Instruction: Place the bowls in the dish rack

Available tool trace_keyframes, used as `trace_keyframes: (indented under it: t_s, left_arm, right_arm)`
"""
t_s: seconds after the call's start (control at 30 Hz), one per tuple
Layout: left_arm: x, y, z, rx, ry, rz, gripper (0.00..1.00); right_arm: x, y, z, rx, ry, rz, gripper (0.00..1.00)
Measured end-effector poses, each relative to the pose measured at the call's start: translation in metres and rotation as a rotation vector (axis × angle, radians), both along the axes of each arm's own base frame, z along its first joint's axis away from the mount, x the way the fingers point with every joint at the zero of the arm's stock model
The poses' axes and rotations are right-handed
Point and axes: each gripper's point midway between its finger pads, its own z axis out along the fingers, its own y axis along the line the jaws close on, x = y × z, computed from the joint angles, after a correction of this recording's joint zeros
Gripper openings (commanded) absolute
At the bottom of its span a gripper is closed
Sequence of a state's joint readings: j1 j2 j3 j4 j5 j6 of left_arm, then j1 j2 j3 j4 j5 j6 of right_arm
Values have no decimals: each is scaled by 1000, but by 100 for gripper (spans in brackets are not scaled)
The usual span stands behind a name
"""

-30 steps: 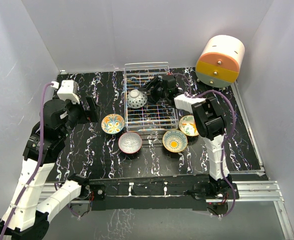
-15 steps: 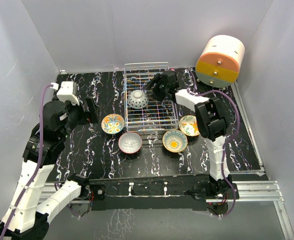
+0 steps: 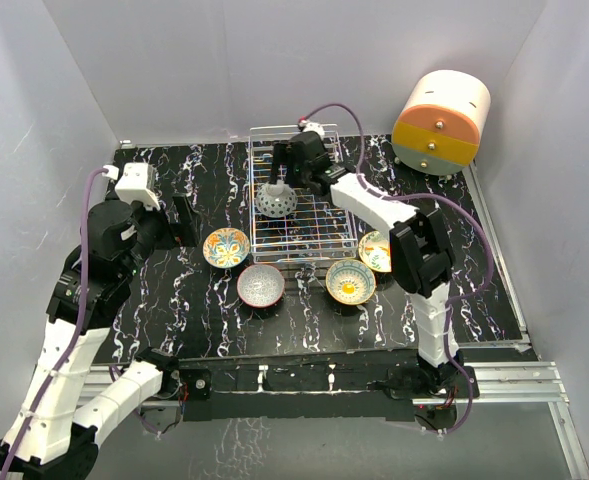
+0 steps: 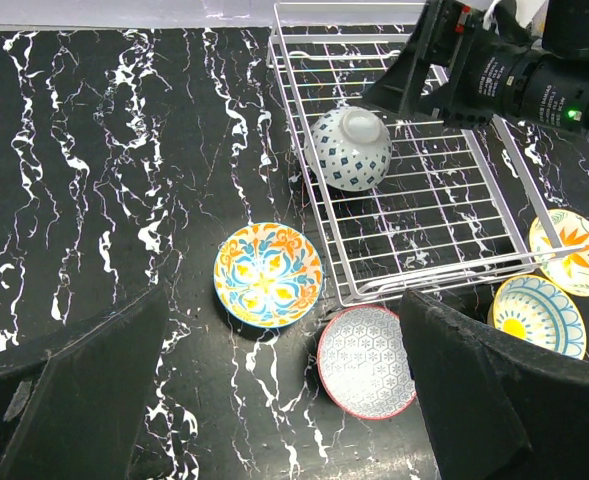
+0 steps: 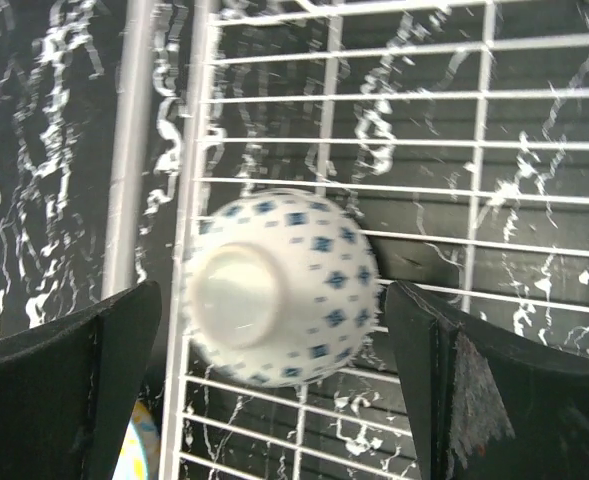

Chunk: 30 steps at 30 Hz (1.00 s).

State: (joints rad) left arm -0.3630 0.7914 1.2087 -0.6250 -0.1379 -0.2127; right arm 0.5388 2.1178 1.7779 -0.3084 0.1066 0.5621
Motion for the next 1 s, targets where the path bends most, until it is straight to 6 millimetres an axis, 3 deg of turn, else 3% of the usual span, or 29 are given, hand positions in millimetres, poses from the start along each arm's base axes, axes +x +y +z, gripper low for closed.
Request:
trace_keyframes:
  t_s: [0.1, 0.2, 0.4, 0.63, 0.77, 1.0]
  left_arm:
    - [1, 0, 0, 0, 1, 0, 97]
    - [2, -1, -2, 3, 3, -1, 97]
    - [4, -1, -7, 17, 15, -4, 97]
    - [5, -1, -7, 24, 11, -6, 97]
    - [5, -1, -7, 27, 11, -7, 97]
    - [5, -1, -15, 32, 25, -7, 97]
  right_arm:
    - [-11, 22, 28, -66, -91, 61, 99]
    - [-23, 38, 44, -114, -133, 123, 98]
    - [-6, 31, 55, -208, -145, 140, 98]
    - [0, 23, 34, -305, -111, 183, 93]
    - [-5, 26, 17, -328, -74, 233, 93]
    - [-10, 35, 6, -319, -56, 281, 89]
